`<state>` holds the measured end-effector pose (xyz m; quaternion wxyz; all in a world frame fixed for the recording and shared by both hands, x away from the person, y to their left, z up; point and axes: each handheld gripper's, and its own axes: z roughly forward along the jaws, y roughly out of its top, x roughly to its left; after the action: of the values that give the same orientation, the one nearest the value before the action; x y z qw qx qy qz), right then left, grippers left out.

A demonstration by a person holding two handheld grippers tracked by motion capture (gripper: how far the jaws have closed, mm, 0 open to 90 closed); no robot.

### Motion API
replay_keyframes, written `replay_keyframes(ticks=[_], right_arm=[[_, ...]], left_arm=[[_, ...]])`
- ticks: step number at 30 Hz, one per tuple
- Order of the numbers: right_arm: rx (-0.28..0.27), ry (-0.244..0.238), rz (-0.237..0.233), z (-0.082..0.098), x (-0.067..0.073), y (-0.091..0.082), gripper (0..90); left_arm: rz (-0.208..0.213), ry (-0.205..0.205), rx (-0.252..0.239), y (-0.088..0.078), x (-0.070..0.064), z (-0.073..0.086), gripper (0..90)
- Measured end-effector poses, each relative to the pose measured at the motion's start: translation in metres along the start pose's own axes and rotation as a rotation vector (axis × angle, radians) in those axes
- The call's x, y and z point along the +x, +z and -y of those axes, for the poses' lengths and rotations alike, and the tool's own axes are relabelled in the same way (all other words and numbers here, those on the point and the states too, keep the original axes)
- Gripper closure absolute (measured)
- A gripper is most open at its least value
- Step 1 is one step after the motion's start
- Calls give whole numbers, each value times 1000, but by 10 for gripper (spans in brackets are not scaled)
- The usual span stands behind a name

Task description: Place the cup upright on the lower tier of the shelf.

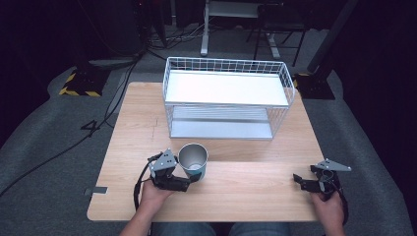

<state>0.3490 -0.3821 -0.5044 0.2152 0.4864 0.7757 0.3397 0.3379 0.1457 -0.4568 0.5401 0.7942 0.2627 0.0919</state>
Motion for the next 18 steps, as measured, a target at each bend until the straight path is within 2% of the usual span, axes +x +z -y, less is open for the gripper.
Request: replay_keyframes(ticks=[7, 18], right_arm=[[0, -2, 0, 0, 0, 0, 145], [-2, -7, 1, 0, 0, 0, 151]], left_arm=[[13, -4, -9, 3, 6, -13, 202], [30, -15, -15, 20, 21, -31, 202]])
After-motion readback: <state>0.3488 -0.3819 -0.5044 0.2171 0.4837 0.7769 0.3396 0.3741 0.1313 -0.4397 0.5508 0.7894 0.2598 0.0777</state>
